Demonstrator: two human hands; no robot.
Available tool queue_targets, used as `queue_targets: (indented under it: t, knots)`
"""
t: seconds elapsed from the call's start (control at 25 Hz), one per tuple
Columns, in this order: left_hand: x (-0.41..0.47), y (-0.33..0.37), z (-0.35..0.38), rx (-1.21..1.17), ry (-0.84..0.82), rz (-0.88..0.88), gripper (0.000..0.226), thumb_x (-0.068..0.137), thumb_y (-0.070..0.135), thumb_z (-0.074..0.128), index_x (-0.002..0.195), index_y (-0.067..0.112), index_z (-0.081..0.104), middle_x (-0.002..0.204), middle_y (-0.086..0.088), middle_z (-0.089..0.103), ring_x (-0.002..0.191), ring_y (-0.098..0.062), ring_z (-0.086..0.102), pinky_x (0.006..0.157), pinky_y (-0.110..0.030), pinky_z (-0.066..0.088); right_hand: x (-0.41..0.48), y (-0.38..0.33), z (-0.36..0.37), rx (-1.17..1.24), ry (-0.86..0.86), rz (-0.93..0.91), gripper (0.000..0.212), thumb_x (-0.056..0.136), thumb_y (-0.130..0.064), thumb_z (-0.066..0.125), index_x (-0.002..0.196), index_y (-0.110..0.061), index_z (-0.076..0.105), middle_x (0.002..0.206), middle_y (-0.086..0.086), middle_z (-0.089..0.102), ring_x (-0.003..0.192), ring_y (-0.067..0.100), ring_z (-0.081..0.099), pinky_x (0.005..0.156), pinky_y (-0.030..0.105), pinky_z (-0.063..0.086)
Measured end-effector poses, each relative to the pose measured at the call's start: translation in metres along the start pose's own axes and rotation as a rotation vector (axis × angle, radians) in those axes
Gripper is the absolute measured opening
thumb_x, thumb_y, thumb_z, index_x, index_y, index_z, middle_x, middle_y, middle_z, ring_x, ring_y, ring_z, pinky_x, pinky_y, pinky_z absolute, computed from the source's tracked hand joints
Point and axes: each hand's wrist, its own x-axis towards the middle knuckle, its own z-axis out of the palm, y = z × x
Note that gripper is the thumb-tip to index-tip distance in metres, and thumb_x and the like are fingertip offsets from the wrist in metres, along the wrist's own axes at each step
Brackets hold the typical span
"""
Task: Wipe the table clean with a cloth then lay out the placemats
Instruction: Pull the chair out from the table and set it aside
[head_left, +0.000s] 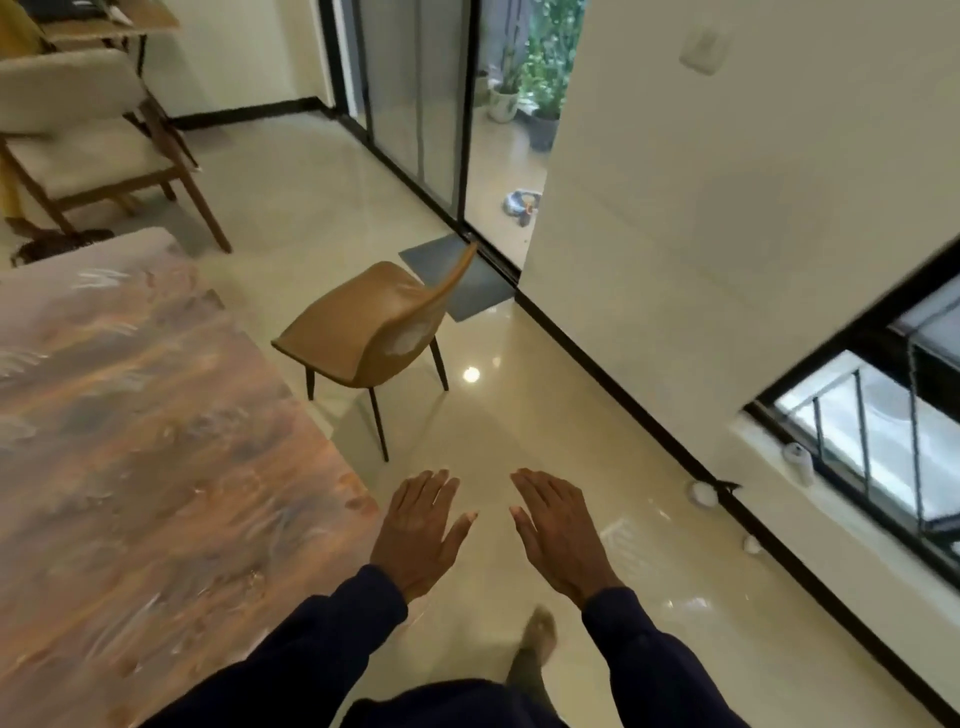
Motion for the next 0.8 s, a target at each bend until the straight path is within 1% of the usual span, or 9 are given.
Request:
queue_targets:
  t: [0.12, 0.2, 0.28, 0.36, 0.44, 0.56, 0.68, 0.76, 0.8]
  knots:
    - [0.056, 0.012, 0.018, 0.022, 0.036, -0.089, 0.052, 0.108, 0.045, 0.049, 0.132, 0.004, 0.069, 0.138, -0.017, 0.068, 0.127, -0.035, 0.066, 0.107, -0.053, 0.053, 0.062, 0.057, -0.009, 0.046, -0.026, -0.035, 0.048, 0.107, -0.037, 0.041, 0.142, -0.011, 0.061, 0.141, 0.010, 0.065, 0.127, 0.030, 0.064, 0.104, 0.049, 0.054]
    - [0.092, 0.016, 0.030, 0.093, 0.074, -0.096, 0.052, 0.108, 0.045, 0.050, 0.133, 0.003, 0.069, 0.139, -0.017, 0.067, 0.128, -0.035, 0.065, 0.108, -0.053, 0.053, 0.100, 0.096, -0.010, 0.015, -0.032, -0.199, 0.047, 0.107, -0.035, 0.041, 0.141, -0.010, 0.061, 0.139, 0.010, 0.066, 0.126, 0.029, 0.065, 0.104, 0.048, 0.055]
    - [0.130, 0.018, 0.038, 0.121, 0.032, -0.208, 0.054, 0.108, 0.047, 0.048, 0.134, 0.005, 0.067, 0.140, -0.017, 0.066, 0.129, -0.035, 0.065, 0.109, -0.053, 0.052, 0.152, 0.130, -0.013, 0.064, -0.087, -0.236, 0.046, 0.107, -0.035, 0.042, 0.142, -0.010, 0.060, 0.140, 0.009, 0.066, 0.127, 0.026, 0.064, 0.106, 0.046, 0.054]
    - [0.156, 0.020, 0.049, 0.110, 0.000, -0.333, 0.055, 0.107, 0.049, 0.045, 0.136, 0.007, 0.064, 0.142, -0.017, 0.065, 0.131, -0.035, 0.063, 0.112, -0.053, 0.051, 0.195, 0.151, -0.009, 0.102, -0.105, -0.270, 0.047, 0.108, -0.036, 0.041, 0.144, -0.010, 0.059, 0.143, 0.009, 0.064, 0.131, 0.026, 0.062, 0.110, 0.046, 0.052]
    - [0.189, 0.013, 0.062, 0.144, -0.013, -0.392, 0.056, 0.108, 0.051, 0.041, 0.138, 0.009, 0.062, 0.144, -0.016, 0.064, 0.133, -0.034, 0.062, 0.114, -0.051, 0.050, 0.239, 0.169, 0.001, 0.114, -0.112, -0.336, 0.048, 0.108, -0.037, 0.041, 0.144, -0.010, 0.060, 0.143, 0.009, 0.065, 0.132, 0.025, 0.062, 0.110, 0.045, 0.051]
    - [0.245, -0.014, 0.090, 0.143, -0.039, -0.450, 0.058, 0.109, 0.053, 0.038, 0.138, 0.010, 0.062, 0.144, -0.016, 0.064, 0.134, -0.033, 0.063, 0.114, -0.052, 0.050, 0.311, 0.196, 0.018, 0.128, -0.163, -0.391, 0.049, 0.107, -0.037, 0.041, 0.143, -0.009, 0.060, 0.142, 0.011, 0.066, 0.132, 0.026, 0.062, 0.109, 0.046, 0.051]
    - [0.303, -0.049, 0.114, 0.125, -0.028, -0.532, 0.058, 0.108, 0.052, 0.039, 0.137, 0.008, 0.063, 0.143, -0.017, 0.065, 0.133, -0.034, 0.063, 0.113, -0.054, 0.050, 0.381, 0.216, 0.040, 0.134, -0.194, -0.402, 0.051, 0.106, -0.039, 0.042, 0.142, -0.009, 0.059, 0.140, 0.011, 0.066, 0.130, 0.027, 0.064, 0.108, 0.047, 0.051]
    - [0.339, -0.071, 0.125, 0.180, -0.038, -0.533, 0.061, 0.109, 0.052, 0.036, 0.138, 0.006, 0.063, 0.143, -0.019, 0.064, 0.133, -0.036, 0.062, 0.114, -0.055, 0.049, 0.426, 0.227, 0.051, 0.095, -0.176, -0.463, 0.047, 0.105, -0.036, 0.050, 0.142, -0.008, 0.059, 0.139, 0.012, 0.067, 0.129, 0.028, 0.065, 0.108, 0.046, 0.051]
    - [0.359, -0.084, 0.130, 0.176, -0.042, -0.553, 0.062, 0.110, 0.053, 0.035, 0.140, 0.005, 0.061, 0.145, -0.020, 0.062, 0.135, -0.037, 0.061, 0.115, -0.056, 0.048, 0.452, 0.233, 0.057, 0.082, -0.202, -0.480, 0.046, 0.105, -0.033, 0.056, 0.142, -0.006, 0.059, 0.139, 0.014, 0.067, 0.129, 0.030, 0.064, 0.108, 0.047, 0.051]
